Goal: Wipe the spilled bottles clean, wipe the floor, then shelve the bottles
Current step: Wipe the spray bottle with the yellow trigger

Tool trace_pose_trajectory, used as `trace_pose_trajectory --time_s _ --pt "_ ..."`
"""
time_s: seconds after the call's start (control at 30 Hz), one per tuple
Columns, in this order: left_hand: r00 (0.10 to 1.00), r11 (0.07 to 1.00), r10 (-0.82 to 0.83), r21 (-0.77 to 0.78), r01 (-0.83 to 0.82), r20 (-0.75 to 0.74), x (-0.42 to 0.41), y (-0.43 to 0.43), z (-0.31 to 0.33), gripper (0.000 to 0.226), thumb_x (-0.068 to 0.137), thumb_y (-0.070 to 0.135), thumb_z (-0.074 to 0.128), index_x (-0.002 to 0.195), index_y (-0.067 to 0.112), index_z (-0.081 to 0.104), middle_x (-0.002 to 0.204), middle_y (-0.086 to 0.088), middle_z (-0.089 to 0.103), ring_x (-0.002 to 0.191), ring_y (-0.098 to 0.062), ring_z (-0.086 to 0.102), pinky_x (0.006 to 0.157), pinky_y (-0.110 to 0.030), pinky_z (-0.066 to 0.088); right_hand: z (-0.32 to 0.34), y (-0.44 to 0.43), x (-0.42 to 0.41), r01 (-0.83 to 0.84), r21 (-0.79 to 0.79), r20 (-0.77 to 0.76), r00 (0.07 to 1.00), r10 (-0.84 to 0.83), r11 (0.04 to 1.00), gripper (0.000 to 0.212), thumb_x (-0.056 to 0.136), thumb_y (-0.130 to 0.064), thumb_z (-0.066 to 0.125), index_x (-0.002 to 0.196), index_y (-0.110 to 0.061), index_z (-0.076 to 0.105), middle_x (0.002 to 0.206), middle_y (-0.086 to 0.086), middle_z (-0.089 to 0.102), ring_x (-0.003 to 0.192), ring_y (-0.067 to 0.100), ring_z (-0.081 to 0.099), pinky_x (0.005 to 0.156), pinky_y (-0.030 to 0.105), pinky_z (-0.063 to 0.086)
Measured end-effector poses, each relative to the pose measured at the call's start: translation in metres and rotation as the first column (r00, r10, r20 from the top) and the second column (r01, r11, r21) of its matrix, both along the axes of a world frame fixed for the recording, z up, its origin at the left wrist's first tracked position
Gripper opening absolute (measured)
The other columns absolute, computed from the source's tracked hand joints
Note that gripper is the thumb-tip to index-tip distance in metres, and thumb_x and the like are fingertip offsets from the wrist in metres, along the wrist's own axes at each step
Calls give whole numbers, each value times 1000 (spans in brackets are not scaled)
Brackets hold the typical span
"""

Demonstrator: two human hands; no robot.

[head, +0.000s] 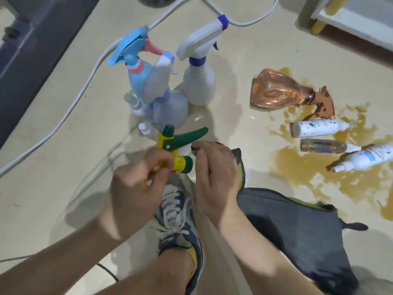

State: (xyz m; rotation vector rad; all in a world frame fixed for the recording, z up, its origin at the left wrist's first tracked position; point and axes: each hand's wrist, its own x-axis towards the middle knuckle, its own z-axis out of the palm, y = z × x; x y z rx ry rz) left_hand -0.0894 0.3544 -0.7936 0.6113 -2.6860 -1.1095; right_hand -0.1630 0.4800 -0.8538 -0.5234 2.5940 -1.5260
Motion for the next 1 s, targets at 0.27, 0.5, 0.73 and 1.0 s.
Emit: trace_pose_trajectory --time_s 0.27,0.5,0.73,1.0 --pt "997 994 65 89 -67 28 -5 1 2 23 82 7 65 86 28 57 61 24 53 53 6 48 57 -1 33 -62 50 -42 79 103 433 894 -116 992 34 93 -27 32 85 -20 65 83 0 67 83 25 61 78 45 51" --pt "999 992 47 115 -44 -23 -8 10 6 19 83 12 66 90 29 63 75 13 63 62 -6 62 66 -23 54 -9 11 0 -97 102 -181 977 114 990 37 98 -18 41 119 0 65 117 12 68 111 26 60 100 37 44" --pt "987 904 118 399 -152 109 -27 0 11 18 89 20 61 95 37 62 82 6 72 77 -10 73 78 -42 59 -11 25 -7 -356 278 -89 915 393 892 72 89 -26 65 148 1 34 153 18 38 140 32 37 116 45 30" --pt "979 919 169 341 -200 118 -43 14 14 18 93 12 60 97 31 59 78 11 73 72 -2 72 74 -33 60 -20 37 -76 -175 41 616 780 113 984 53 97 -61 34 92 -20 68 95 -4 71 95 17 64 97 46 47"
